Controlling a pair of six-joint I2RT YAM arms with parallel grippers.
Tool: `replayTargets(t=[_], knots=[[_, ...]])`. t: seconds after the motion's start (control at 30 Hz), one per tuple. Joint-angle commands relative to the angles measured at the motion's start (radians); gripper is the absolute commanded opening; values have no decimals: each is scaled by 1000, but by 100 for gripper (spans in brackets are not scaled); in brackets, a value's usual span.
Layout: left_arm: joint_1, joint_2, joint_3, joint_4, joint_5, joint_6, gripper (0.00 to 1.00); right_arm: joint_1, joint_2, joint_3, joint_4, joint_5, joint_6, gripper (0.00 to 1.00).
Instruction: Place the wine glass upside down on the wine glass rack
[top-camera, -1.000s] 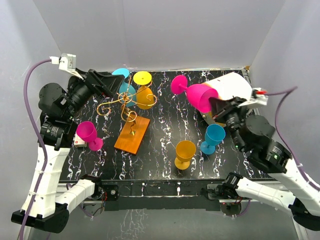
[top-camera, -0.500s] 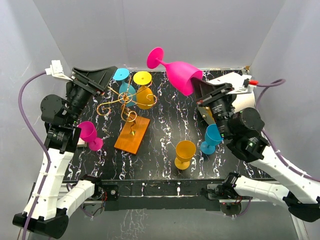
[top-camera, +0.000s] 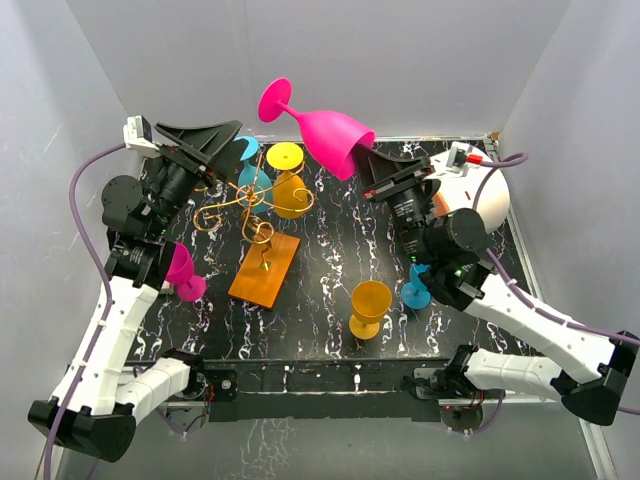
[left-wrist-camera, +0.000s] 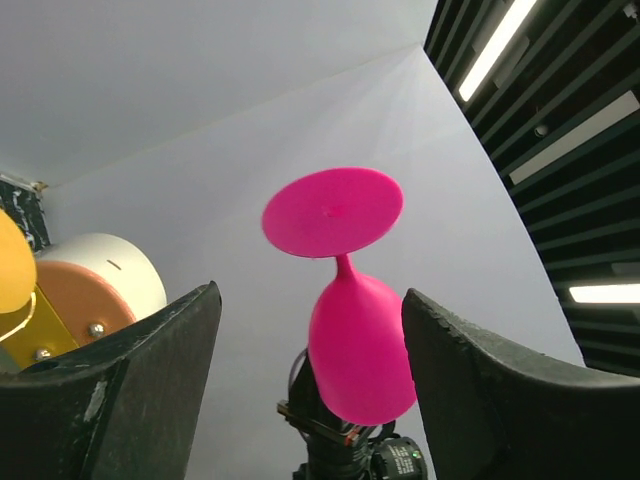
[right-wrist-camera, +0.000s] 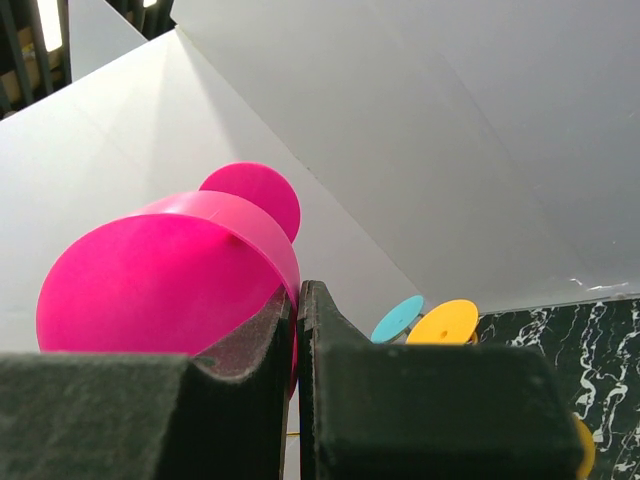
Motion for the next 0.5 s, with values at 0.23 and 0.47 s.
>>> replayTargets(t=[0.23,0.47], knots=[[-182,77,52,171,-94,-2,64,2,28,-6,149,-14,69,0],[-245,149,49,367,-162,28,51,3,30,-24,190,-47,5,0]])
